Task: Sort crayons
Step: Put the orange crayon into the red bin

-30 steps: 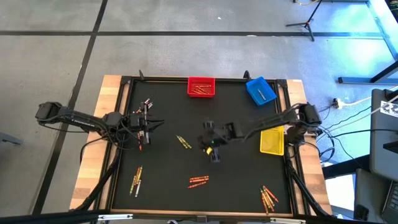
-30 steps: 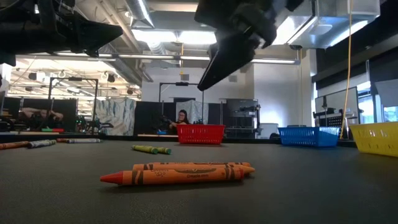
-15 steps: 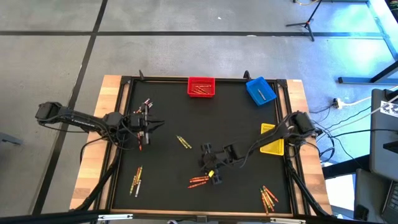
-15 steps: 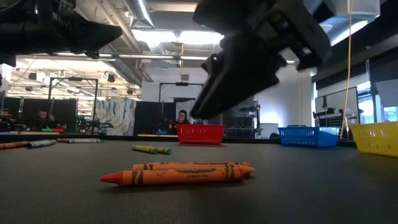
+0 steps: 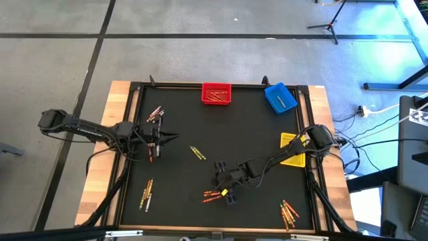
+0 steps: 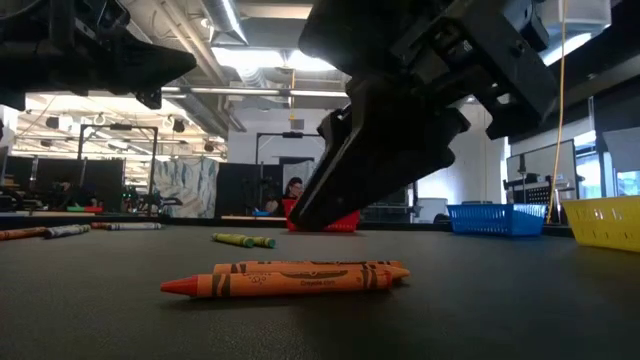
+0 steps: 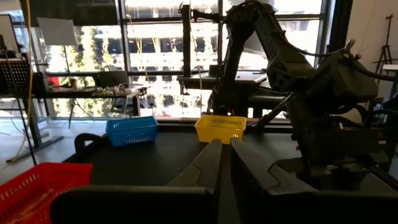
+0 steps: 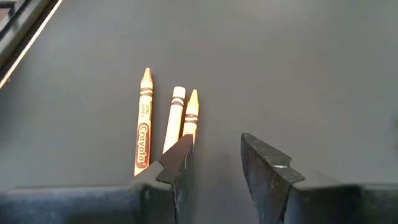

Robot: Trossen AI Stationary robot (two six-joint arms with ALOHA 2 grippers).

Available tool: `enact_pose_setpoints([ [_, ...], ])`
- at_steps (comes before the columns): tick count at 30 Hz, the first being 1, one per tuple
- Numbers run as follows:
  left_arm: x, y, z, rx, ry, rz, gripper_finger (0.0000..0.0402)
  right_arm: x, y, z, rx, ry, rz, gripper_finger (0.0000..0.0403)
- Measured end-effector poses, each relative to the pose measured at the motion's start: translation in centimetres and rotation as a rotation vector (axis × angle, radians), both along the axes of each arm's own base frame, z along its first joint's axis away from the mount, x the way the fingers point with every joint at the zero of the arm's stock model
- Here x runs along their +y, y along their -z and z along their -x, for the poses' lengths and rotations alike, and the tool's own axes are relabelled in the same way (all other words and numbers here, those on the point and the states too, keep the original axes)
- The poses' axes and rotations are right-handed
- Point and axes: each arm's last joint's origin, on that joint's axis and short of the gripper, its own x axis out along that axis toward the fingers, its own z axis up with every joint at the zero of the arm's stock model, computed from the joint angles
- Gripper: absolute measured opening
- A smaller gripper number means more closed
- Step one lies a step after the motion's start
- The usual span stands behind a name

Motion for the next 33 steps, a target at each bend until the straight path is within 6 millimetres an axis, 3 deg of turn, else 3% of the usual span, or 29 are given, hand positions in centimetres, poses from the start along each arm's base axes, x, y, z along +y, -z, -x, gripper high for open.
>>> enact_pose_setpoints([
  [6, 0.0, 0.1, 0.0, 0.008, 0.007, 0.001, 0.0025, 0.2, 0.5, 0.0, 0.040, 0.016, -0.090, 0.0131],
  [9, 0.0, 0.1, 0.0, 0.008, -0.002, -0.009, 0.0025, 0.2, 1.4, 0.0, 0.067, 0.020, -0.082, 0.0131],
  [22, 0.2, -0.1, 0.0, -0.007, -0.073, -0.022, 0.0025, -0.3, 1.8, 0.3, 0.098, 0.089, 0.033, 0.0128],
  [26, 0.2, -0.1, 0.0, -0.009, -0.073, -0.022, 0.0025, -0.4, 1.9, 0.5, 0.111, 0.108, 0.067, 0.0100],
  [33, 0.2, -0.1, 0.0, -0.008, -0.073, -0.022, 0.0025, -0.6, 1.9, 0.6, 0.116, 0.113, 0.085, 0.0016],
])
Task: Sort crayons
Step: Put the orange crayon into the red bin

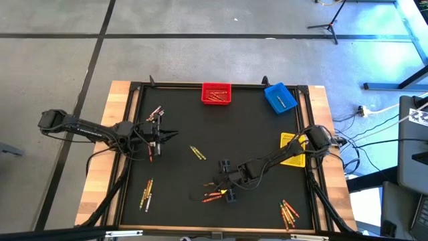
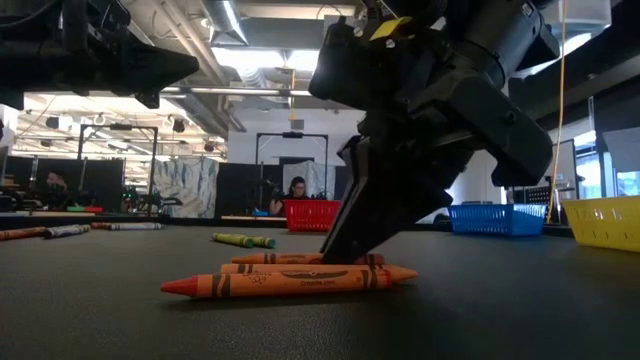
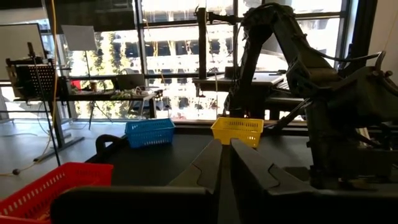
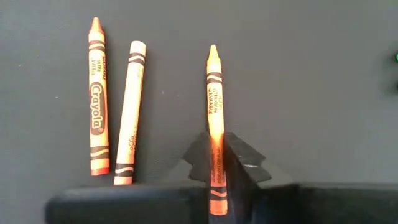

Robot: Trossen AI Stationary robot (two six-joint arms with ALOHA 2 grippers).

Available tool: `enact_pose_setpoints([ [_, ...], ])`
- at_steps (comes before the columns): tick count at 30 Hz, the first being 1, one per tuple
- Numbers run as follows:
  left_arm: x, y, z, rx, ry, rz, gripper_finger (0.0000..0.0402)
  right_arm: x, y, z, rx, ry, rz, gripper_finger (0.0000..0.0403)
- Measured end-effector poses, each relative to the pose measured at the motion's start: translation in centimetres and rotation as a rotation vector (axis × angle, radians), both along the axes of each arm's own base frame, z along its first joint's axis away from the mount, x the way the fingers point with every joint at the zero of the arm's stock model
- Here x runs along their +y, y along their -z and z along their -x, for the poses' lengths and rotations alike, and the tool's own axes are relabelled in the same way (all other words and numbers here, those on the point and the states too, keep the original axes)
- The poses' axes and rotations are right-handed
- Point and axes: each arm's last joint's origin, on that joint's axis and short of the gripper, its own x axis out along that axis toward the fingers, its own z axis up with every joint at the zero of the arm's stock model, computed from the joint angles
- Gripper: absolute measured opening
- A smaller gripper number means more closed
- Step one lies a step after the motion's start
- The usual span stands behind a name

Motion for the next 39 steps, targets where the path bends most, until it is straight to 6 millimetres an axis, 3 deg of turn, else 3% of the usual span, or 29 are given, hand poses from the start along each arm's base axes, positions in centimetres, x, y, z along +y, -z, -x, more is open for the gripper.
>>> enact_pose_setpoints([
  [10, 0.0, 0.0, 0.0, 0.000, 0.000, 0.000, 0.0025, -0.6, -0.8, 0.2, -0.006, 0.002, 0.022, 0.0021],
  [19, 0.0, 0.0, 0.0, 0.001, 0.000, 0.000, 0.0025, -4.2, -5.2, 0.9, 0.001, 0.049, 0.051, 0.0016],
  [24, 0.0, 0.0, 0.0, 0.000, -0.001, 0.000, 0.0025, -8.3, -8.0, 1.2, -0.023, 0.089, 0.119, 0.0020],
  [28, 0.0, 0.0, 0.0, 0.000, -0.006, 0.000, 0.0025, -12.9, -9.6, 1.1, -0.063, 0.156, 0.158, 0.0020],
  [39, 0.1, 0.0, 0.0, 0.000, -0.027, 0.002, 0.0025, -25.7, -11.1, 1.4, -0.218, 0.405, 0.210, 0.0021],
])
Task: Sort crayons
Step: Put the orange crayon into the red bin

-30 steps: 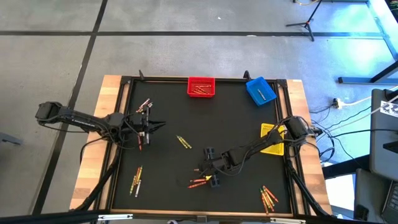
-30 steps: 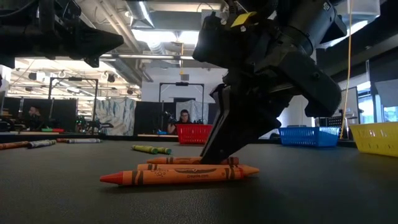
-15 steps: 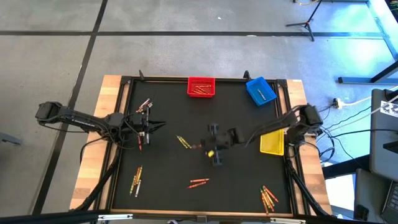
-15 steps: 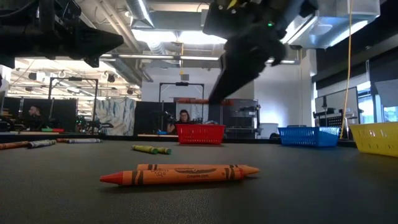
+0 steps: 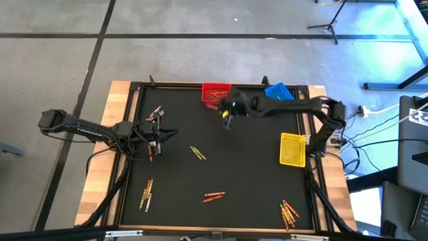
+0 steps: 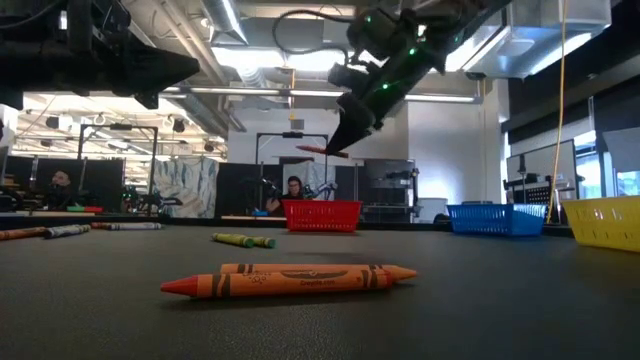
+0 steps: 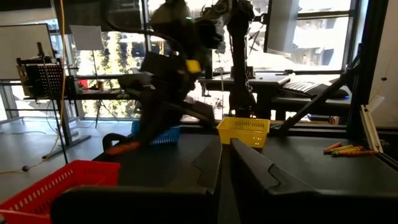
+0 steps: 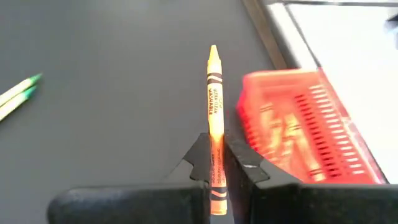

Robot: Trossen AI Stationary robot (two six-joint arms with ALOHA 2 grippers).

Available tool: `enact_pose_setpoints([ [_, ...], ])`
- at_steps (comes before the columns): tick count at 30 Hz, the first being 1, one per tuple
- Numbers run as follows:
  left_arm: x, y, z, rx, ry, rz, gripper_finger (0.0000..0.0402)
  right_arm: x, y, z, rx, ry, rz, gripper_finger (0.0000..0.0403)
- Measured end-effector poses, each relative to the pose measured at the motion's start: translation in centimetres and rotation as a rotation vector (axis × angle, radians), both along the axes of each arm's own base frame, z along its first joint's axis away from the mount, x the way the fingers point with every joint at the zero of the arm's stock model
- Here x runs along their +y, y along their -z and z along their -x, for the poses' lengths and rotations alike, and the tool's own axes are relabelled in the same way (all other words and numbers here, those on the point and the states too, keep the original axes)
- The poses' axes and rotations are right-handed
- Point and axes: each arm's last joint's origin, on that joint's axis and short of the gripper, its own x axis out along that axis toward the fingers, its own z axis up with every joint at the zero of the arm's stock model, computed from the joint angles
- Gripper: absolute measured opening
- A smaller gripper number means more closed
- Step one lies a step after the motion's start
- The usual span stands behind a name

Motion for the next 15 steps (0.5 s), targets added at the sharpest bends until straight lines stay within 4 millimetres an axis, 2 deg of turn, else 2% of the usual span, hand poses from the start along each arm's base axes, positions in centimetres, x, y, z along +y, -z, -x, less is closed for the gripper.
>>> enact_pose_setpoints([
  [4, 0.0, 0.0, 0.0, 0.000, -0.004, 0.001, 0.0025, -3.9, -0.6, 0.7, -0.102, 0.068, -0.007, 0.0021],
  [7, 0.0, 0.0, 0.0, 0.000, -0.004, 0.001, 0.0025, -6.1, -0.6, 1.3, -0.136, 0.111, -0.009, 0.0021],
  [11, 0.0, 0.0, 0.0, 0.000, -0.008, 0.001, 0.0025, -8.2, 0.5, 1.8, -0.134, 0.176, -0.030, 0.0021],
  [15, 0.1, 0.0, 0.0, 0.004, -0.023, -0.017, 0.0025, -9.5, 2.1, 1.7, -0.128, 0.212, -0.066, 0.0021],
])
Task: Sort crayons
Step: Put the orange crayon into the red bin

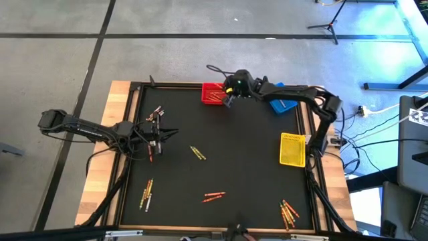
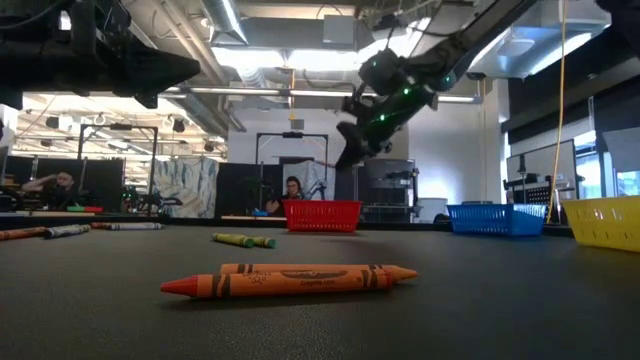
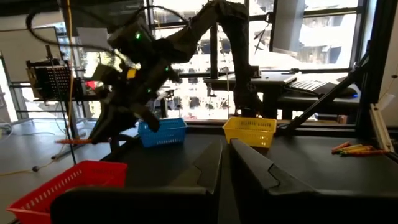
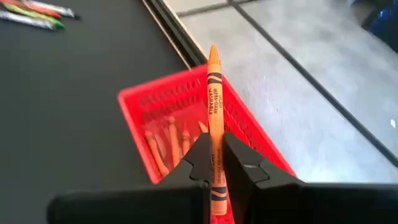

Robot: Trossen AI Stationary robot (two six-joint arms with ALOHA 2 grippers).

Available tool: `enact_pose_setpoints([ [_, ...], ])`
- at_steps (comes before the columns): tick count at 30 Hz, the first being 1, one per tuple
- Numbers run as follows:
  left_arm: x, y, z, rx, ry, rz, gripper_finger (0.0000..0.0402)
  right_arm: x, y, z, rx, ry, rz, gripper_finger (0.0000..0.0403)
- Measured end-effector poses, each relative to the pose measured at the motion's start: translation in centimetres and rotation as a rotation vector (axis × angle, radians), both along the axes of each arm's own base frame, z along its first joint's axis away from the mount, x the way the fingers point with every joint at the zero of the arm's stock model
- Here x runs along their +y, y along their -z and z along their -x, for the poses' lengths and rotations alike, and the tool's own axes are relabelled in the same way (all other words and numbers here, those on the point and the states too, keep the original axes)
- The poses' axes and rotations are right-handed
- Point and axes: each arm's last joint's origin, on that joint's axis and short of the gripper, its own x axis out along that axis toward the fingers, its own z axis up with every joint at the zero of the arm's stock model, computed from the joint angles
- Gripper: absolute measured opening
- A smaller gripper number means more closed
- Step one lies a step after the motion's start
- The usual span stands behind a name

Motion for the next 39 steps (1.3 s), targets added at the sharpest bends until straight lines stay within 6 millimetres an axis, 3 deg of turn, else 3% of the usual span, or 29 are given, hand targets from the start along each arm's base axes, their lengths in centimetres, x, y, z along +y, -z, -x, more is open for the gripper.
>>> enact_pose_setpoints([
  [8, 0.0, 0.0, 0.0, 0.002, -0.005, -0.005, 0.0025, -0.2, 3.1, -0.7, 0.069, -0.005, -0.038, 0.0021],
  [15, 0.0, 0.0, 0.0, 0.002, -0.006, -0.006, 0.0025, -0.5, 3.8, -0.7, 0.100, 0.052, -0.023, 0.0030],
  [24, 0.0, 0.0, 0.0, 0.002, -0.006, -0.006, 0.0025, -0.4, 3.6, -0.7, 0.105, 0.031, -0.017, 0.0142],
  [28, 0.0, 0.0, 0.0, 0.004, -0.007, -0.015, 0.0025, 0.3, 1.2, -0.7, 0.067, -0.016, -0.027, 0.0169],
  [31, 0.0, 0.0, 0.0, 0.007, -0.009, -0.029, 0.0025, 1.8, -1.4, -0.8, 0.029, -0.077, -0.032, 0.0174],
  [34, 0.0, 0.0, 0.0, 0.007, -0.009, -0.029, 0.0025, 4.8, -3.4, -1.1, 0.004, -0.182, -0.050, 0.0174],
  [39, 0.0, 0.0, 0.0, 0.007, -0.009, -0.029, 0.0025, 10.4, -4.4, -2.3, -0.003, -0.327, -0.057, 0.0174],
])
